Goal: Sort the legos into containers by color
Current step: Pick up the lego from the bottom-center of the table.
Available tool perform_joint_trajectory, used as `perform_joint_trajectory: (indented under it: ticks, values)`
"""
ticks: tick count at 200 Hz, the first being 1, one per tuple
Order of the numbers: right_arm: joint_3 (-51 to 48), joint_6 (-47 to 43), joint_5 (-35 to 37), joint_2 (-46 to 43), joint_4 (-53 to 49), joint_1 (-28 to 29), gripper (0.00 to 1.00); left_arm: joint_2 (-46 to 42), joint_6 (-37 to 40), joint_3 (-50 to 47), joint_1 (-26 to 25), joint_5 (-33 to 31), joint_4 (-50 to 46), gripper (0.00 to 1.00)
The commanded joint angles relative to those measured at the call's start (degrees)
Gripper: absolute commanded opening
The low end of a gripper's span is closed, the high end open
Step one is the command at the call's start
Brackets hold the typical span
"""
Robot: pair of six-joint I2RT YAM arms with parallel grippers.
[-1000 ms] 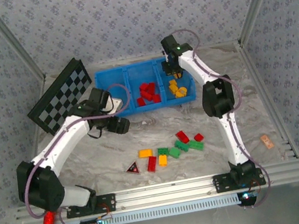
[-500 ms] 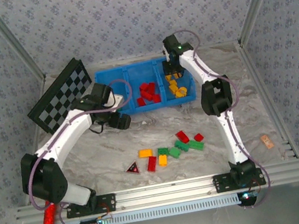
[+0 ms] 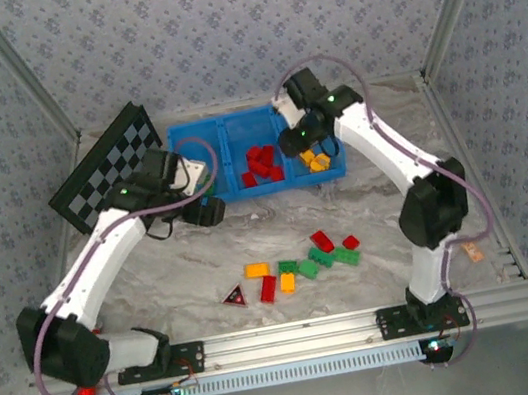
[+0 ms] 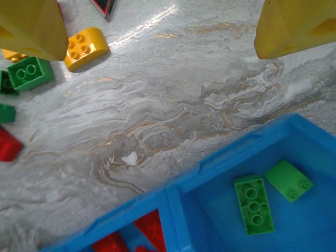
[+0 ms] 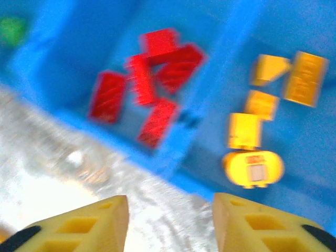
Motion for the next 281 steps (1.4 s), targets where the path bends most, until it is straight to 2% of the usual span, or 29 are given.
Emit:
perform_joint_trajectory:
  ticks: [1, 13, 27, 40, 62, 86, 111, 159, 195, 255, 281]
  values:
    - [-9.33, -10.86, -6.65, -3.12, -0.71, 6.3, 0.5, -4.14, -3.01, -1.83, 4.11, 7.17, 1.78, 0.93]
    - [-15.9, -15.15, -8.2, -6.39, 2.33, 9.89, 0.51, -5.98, -3.7, -2.7, 6.28, 8.51, 2.34, 0.94]
    - [-22.83, -20.85, -15.07, -9.98, 6.98, 12.67, 0.55, -7.4, -3.95, -3.39, 8.7, 9.07, 2.41, 0.94]
    - [-27.4, -21.88, -16.54, -12.01, 12.22, 15.34, 0.64, -8.23, -3.98, -3.76, 10.89, 9.96, 2.19, 0.95]
    - [-27.49, -23.46, -13.56, -9.34, 13.86, 19.97, 0.7, -9.79, -5.08, -4.68, 14.78, 13.37, 2.82, 0.96]
    - [-26.61, -23.81, -12.42, -5.17, 16.15, 23.5, 0.88, -11.96, -5.53, -6.32, 16.24, 14.49, 3.56, 0.97]
    - [-26.89, -24.29, -13.36, -2.38, 17.99, 26.44, 0.92, -14.19, -5.41, -8.01, 16.69, 13.44, 3.08, 0.98]
    - [-28.54, -24.22, -3.22, 1.15, 22.74, 30.74, 0.92, -17.81, -4.9, -10.23, 17.3, 11.33, 2.72, 0.99]
    - [-29.39, -25.55, 5.55, 3.79, 25.56, 32.58, 0.87, -17.77, -5.01, -10.85, 17.31, 11.39, 3.6, 0.99]
    - [-30.43, -26.96, 7.79, 6.64, 25.51, 34.66, 0.79, -18.22, -5.53, -12.15, 17.3, 11.75, 4.9, 0.99]
    - [-30.19, -27.02, 7.19, 7.93, 24.9, 34.69, 0.65, -18.26, -5.54, -12.11, 17.3, 11.75, 4.84, 0.99]
